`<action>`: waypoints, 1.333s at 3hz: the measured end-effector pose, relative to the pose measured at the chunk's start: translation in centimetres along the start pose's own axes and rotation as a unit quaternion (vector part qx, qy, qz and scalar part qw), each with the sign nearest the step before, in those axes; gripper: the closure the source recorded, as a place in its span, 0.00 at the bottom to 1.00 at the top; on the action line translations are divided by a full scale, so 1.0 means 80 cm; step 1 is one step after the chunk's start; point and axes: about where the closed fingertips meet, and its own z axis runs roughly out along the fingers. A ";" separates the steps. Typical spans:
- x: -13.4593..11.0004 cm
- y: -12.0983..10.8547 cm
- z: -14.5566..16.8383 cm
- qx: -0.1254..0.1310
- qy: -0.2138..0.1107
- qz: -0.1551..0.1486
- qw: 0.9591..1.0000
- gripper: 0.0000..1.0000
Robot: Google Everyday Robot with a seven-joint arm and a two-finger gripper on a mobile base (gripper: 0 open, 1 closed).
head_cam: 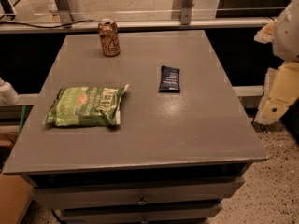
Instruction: Pick rxbar blueberry
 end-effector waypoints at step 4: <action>-0.011 -0.126 0.090 0.049 -0.026 -0.122 0.991 0.00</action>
Offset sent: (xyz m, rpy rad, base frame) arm 0.0753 0.0008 -0.0269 -0.0174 -0.1031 0.1399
